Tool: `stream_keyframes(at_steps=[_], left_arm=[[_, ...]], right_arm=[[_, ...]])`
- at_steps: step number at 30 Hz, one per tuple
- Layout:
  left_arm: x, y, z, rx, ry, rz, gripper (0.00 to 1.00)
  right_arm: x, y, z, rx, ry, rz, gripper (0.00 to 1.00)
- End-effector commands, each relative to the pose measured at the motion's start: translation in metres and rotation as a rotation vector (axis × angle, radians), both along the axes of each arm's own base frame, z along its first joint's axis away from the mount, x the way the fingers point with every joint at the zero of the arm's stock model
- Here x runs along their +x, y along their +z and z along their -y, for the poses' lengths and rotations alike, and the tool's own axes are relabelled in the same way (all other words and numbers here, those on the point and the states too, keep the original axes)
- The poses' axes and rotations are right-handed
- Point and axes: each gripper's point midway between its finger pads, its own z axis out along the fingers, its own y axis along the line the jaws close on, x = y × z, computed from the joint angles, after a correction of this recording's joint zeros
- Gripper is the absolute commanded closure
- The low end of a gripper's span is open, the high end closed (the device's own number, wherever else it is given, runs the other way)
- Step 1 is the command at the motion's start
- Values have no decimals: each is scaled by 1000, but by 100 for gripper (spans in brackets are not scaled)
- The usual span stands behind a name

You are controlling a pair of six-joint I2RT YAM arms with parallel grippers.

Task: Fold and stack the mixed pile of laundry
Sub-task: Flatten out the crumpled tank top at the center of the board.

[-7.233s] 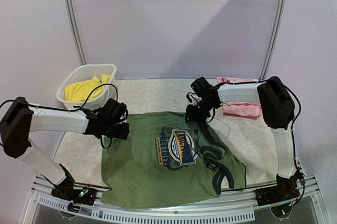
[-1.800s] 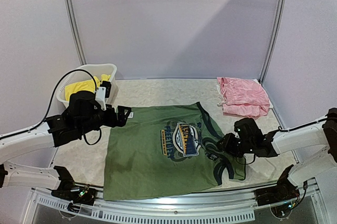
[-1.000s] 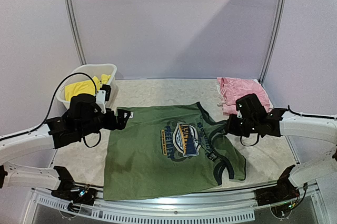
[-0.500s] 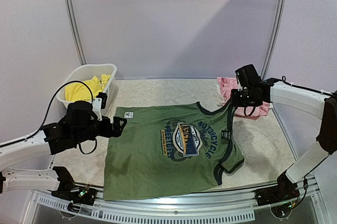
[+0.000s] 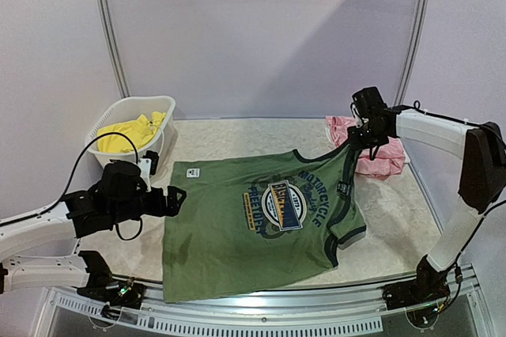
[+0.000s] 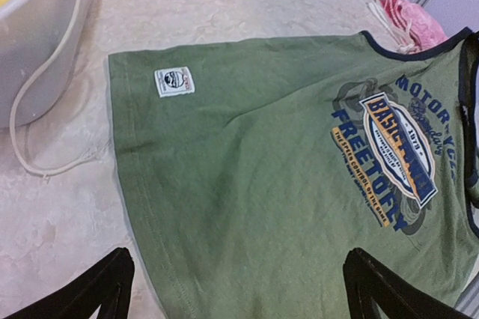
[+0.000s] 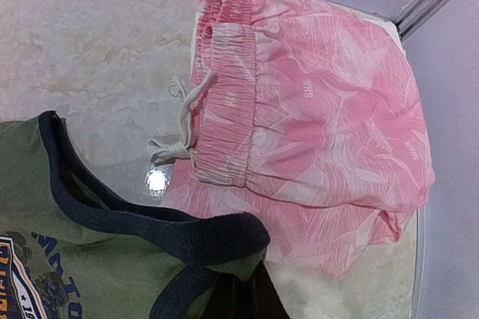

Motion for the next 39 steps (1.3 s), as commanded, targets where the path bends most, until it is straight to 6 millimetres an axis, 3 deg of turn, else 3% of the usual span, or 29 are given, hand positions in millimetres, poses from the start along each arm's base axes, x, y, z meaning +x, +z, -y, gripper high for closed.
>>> stream_keyframes(at_steps=[1, 5, 6, 10, 12, 17, 20, 21, 23, 30, 33, 39], left_arm=[[-13, -32, -12, 48, 36, -99, 0], [-19, -51, -15, 53, 50, -149, 1], [-22, -58, -14, 46, 48, -170, 1], [-26, -62, -14, 48, 45, -193, 2], [-28, -64, -16, 56, 51, -202, 2], [-33, -72, -23, 79, 94, -237, 3], [-34, -77, -28, 104, 134, -264, 4], [-34, -78, -29, 116, 143, -270, 5], [-36, -83, -32, 145, 160, -286, 5], [-34, -99, -34, 208, 179, -321, 10], [-24, -92, -32, 239, 175, -285, 9], [1, -72, -23, 259, 163, -256, 9]], right_arm=[[15, 2, -2, -27, 37, -1, 93], [26, -10, 21, -49, -66, -29, 92], [30, -18, 39, -89, -149, -60, 87], [31, -28, 54, -73, -220, -99, 47], [31, -21, 53, -45, -225, -88, 31], [18, 9, 47, 24, -201, -68, 25], [-3, 24, 29, 141, -144, -53, 22], [-14, 17, 23, 166, -126, -71, 20], [-35, 25, 7, 220, -71, -53, 19], [-116, 11, -49, 363, 42, -62, 19], [-149, 4, -72, 369, 90, -78, 19], [-202, -3, -96, 339, 153, -111, 22]])
